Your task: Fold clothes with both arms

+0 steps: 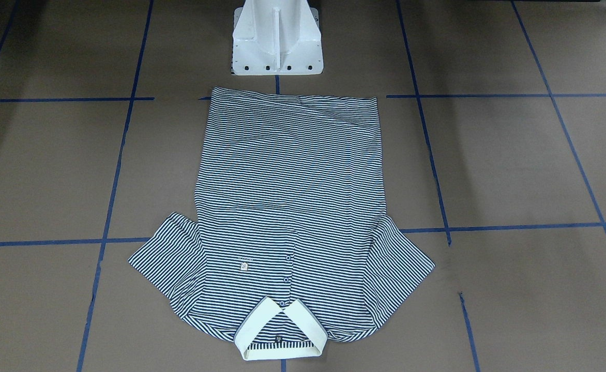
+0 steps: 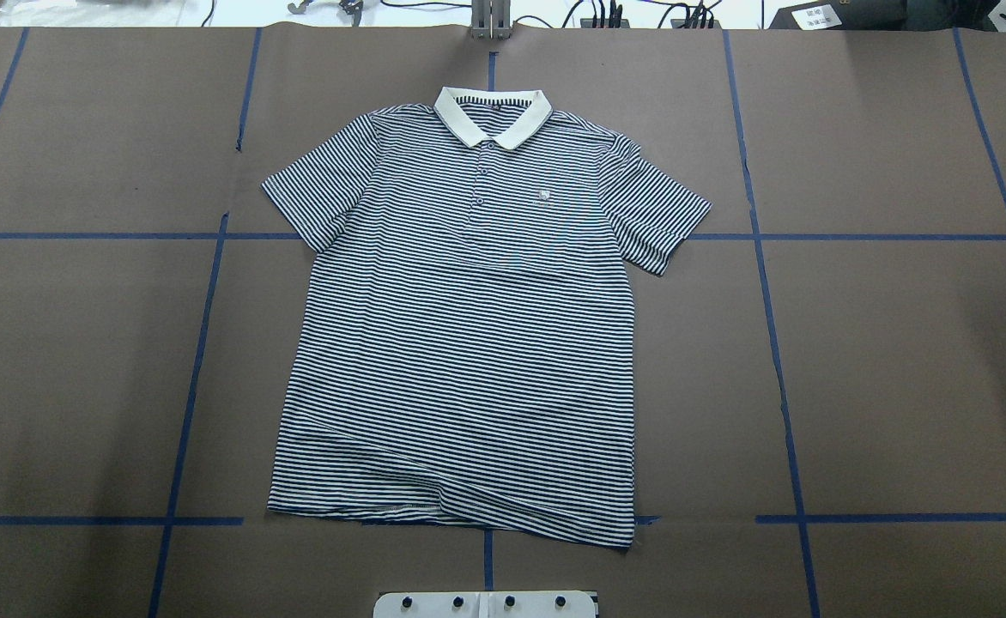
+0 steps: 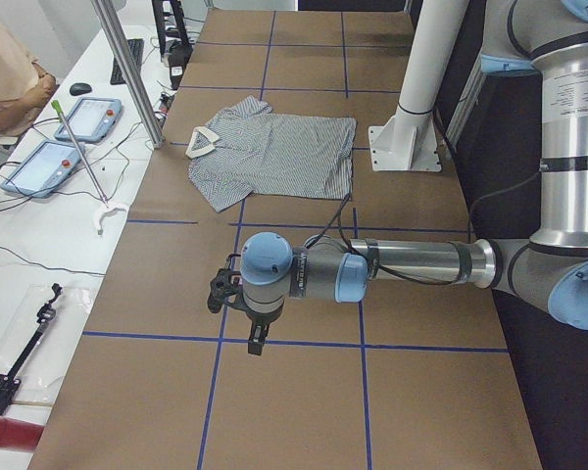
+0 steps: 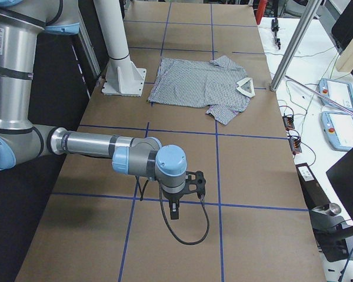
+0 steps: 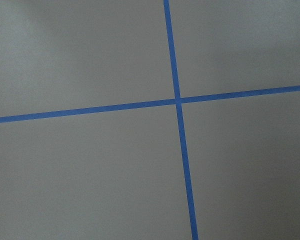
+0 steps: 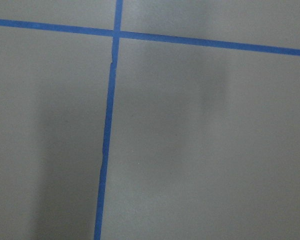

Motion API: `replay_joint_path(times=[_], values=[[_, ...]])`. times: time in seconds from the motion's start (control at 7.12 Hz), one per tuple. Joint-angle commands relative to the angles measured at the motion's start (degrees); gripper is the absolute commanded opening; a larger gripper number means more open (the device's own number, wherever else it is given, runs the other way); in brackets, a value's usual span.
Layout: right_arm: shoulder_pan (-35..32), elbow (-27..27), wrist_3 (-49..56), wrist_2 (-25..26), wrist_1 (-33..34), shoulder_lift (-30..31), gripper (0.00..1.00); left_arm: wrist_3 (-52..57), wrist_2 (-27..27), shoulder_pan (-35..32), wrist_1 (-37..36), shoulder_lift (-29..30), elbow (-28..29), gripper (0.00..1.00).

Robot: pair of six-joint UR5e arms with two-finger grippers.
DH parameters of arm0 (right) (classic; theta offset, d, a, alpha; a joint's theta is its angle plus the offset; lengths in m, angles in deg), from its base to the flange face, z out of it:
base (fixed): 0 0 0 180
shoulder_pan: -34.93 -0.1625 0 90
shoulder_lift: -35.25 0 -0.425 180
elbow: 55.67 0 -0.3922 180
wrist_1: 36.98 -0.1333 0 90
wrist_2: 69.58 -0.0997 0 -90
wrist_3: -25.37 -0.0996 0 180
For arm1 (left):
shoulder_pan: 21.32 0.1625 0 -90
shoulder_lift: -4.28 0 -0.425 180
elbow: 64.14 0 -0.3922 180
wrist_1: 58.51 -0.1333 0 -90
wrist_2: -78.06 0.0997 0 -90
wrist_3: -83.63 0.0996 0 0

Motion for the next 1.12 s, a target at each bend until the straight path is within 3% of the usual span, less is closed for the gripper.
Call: replay_joint_path(times=[0.0,0.28,0.56,0.7,0.98], values=[[2.8,-3.3,-0.4,0.4,-12.1,-3.8,1.0,-0.2,-0.4,1.4,5.1,1.0,-0.6,1.0],[2.8,-11.2,-0.5,-0.1,-15.7,-11.6,1.0,-0.5,0.9,1.4,19.7,5.4,1.2,1.0],[3.0,-14.6,-7.5,-5.9,-16.2,-17.0,1.0,-0.6,0.7,1.6,31.3,7.6,5.0,1.0],[6.1,-13.9,-9.3,-6.0,-19.3,-18.0,1.0,-1.6,0.2,1.6,36.8,11.3,10.5,1.0],[15.6,-14.0,-29.4,-3.1,-21.2,-24.8,1.0,-10.1,0.0,2.1,42.2,12.0,11.7,1.0]])
